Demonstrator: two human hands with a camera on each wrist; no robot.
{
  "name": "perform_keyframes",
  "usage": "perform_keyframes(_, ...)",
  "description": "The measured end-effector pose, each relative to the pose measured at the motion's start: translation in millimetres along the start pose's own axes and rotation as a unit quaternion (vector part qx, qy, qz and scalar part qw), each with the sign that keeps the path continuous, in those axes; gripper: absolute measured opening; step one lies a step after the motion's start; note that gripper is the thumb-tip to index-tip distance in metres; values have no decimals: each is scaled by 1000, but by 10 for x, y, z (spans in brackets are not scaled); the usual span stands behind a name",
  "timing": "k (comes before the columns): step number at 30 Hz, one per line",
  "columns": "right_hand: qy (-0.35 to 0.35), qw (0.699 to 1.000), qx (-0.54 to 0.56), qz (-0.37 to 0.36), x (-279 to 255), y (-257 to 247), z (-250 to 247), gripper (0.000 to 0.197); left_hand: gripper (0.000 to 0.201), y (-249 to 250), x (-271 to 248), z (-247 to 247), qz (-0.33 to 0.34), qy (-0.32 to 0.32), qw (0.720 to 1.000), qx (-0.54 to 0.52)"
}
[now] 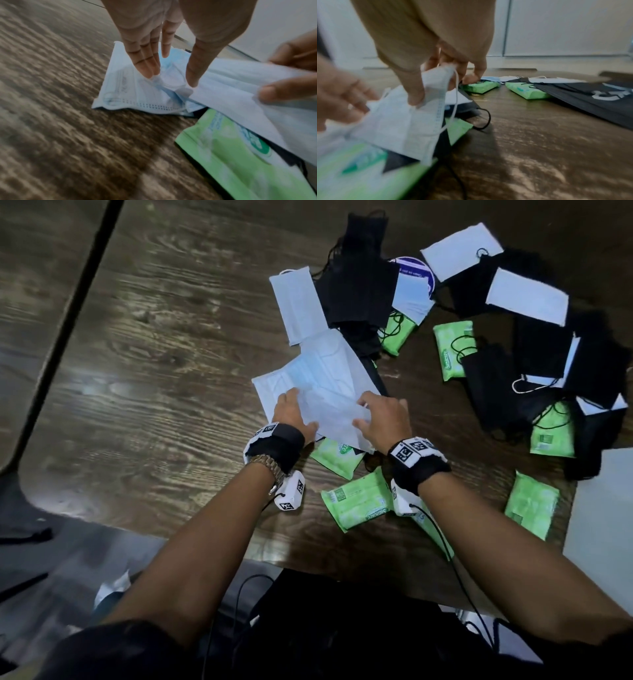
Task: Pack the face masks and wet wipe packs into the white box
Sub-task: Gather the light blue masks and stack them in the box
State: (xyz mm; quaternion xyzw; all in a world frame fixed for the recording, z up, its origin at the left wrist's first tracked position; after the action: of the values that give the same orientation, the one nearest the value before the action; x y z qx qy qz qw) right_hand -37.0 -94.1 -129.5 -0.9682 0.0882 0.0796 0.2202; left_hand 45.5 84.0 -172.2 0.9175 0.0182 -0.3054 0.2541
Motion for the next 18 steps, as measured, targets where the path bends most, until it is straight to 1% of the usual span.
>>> perform_keyframes(1,20,998,54,9,-26,36,-58,22,79,-23,-4,-31,-9,2,999,-36)
perform_keyframes(2,50,993,108,15,-53,55,-143,18,71,-62,16,-56,-19,14,997,-72)
perform_keyframes(3,86,985,151,17,-79,52,-238,17,58,-74,-3,-110,-27,28,994,-105)
perform_keyframes(4,121,976,179,13,-102,21,-321,16,45,-69,-28,-151,-38,28,988,-147)
perform_keyframes(5,147,971,187,-1,-110,-48,-387,15,41,-45,-56,-157,-53,-4,975,-215)
perform_keyframes(6,160,970,178,-27,-107,-155,-428,14,46,-4,-94,-112,-77,-67,946,-309)
perform_keyframes(7,159,973,158,-61,-89,-289,-424,14,51,56,-150,-32,-100,-144,901,-397)
perform_keyframes(8,142,976,134,-98,-59,-435,-375,15,54,114,-201,20,-117,-199,859,-456)
perform_keyframes(9,109,979,114,-133,-20,-572,-277,16,59,138,-222,60,-128,-226,836,-483)
perform_keyframes(10,68,979,104,-164,13,-690,-159,18,61,128,-225,73,-135,-225,831,-490)
perform_keyframes(11,31,977,104,-181,38,-773,-51,21,58,96,-229,49,-147,-202,834,-493)
perform_keyframes(12,5,977,113,-182,69,-814,27,28,46,22,-209,8,-165,-167,840,-489)
perform_keyframes(13,1,977,132,-168,102,-816,54,34,31,-53,-182,-46,-179,-126,845,-488)
perform_keyframes(14,22,977,156,-143,150,-773,58,38,18,-128,-154,-119,-187,-86,852,-481)
perform_keyframes(15,60,977,169,-113,203,-697,43,39,9,-193,-108,-182,-184,-58,862,-468)
perform_keyframes(16,97,979,159,-79,260,-607,26,39,9,-236,-77,-245,-172,-41,875,-451)
perform_keyframes(17,112,984,128,-45,320,-521,39,42,16,-285,-48,-281,-160,-33,886,-434)
perform_keyframes(18,99,991,84,-13,384,-460,83,49,21,-329,-46,-314,-150,-30,894,-421)
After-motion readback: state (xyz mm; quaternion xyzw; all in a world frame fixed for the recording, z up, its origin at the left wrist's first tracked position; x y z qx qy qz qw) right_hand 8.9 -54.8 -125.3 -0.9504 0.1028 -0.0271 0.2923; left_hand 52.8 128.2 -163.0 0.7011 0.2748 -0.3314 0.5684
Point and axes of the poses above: each hand's wrist, its own x-axis towards the middle knuckle, its own z-axis out of the palm, y = z × x, the point moved 7 cm from there along x, towards the middle knuckle, and after that the axes turned 12 degrees about -z, right-handed, at the moved point
